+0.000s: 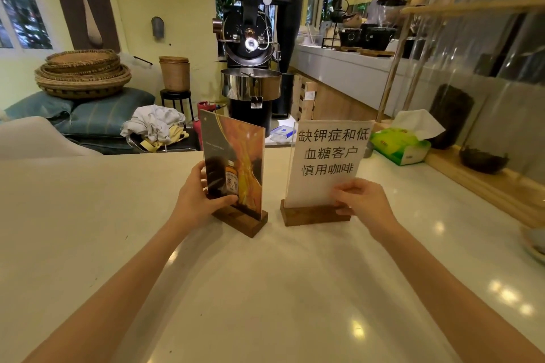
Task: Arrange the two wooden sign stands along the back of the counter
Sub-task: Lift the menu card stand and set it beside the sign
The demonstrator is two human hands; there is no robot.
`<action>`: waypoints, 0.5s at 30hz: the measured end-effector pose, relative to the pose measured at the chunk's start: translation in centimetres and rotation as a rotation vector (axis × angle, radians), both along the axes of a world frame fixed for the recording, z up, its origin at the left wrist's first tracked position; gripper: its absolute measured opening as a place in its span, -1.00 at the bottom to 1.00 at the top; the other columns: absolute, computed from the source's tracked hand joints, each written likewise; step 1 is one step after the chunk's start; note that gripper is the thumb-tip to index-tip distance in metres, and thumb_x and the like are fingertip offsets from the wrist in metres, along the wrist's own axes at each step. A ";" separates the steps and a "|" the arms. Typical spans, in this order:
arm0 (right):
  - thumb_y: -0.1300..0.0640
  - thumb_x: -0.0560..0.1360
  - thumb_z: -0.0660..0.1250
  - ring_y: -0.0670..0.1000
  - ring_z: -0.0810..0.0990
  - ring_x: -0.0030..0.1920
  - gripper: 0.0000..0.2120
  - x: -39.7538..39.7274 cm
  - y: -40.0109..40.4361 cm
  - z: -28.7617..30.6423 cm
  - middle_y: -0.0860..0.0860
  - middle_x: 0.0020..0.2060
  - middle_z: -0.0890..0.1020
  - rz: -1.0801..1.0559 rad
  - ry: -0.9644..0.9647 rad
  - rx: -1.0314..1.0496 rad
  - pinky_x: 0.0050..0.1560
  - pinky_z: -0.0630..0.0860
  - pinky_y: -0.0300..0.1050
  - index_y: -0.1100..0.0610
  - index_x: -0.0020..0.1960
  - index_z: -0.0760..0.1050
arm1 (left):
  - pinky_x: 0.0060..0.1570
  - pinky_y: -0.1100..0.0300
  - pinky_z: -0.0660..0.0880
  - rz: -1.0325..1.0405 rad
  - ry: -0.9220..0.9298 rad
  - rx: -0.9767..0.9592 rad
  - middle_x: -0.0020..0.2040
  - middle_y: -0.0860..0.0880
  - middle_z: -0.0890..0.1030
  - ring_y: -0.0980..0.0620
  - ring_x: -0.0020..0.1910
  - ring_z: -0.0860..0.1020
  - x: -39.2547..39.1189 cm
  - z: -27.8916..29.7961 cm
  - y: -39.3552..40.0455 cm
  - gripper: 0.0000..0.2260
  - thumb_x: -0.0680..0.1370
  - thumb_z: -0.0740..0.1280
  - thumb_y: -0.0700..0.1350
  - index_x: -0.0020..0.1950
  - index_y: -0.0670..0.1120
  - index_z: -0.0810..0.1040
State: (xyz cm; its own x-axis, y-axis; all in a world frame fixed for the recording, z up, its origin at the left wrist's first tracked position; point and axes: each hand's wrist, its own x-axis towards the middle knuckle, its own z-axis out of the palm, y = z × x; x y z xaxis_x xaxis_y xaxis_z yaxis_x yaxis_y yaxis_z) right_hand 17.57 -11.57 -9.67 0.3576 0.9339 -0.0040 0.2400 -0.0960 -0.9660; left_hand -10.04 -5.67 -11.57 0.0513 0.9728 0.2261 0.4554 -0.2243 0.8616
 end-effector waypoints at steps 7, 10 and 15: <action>0.24 0.40 0.42 0.14 0.53 0.13 -0.47 2.7 1.1 1.0 0.11 0.28 0.48 0.031 -0.158 -0.042 0.09 0.53 0.05 0.12 0.31 0.32 | 0.26 -0.14 0.44 0.023 0.020 0.038 0.37 -0.16 0.39 -0.16 0.32 0.41 0.3 0.0 -0.1 -0.22 0.30 0.51 -0.12 0.40 -0.07 0.16; 0.28 0.42 0.38 0.15 0.54 0.11 -0.52 2.8 1.4 1.1 0.13 0.26 0.53 0.123 -0.185 -0.021 0.00 0.56 0.02 0.14 0.32 0.37 | 0.26 -0.13 0.44 0.026 0.026 0.055 0.36 -0.17 0.40 -0.16 0.31 0.41 0.3 -0.1 -0.2 -0.22 0.29 0.51 -0.12 0.39 -0.08 0.17; 0.30 0.41 0.40 0.17 0.56 0.10 -0.46 3.5 2.2 1.6 0.11 0.20 0.56 0.196 -0.246 -0.001 -0.06 0.58 -0.01 0.11 0.34 0.35 | 0.24 -0.09 0.46 0.034 0.031 0.086 0.34 -0.16 0.42 -0.15 0.29 0.42 0.5 -0.5 0.3 -0.22 0.28 0.52 -0.11 0.39 -0.09 0.18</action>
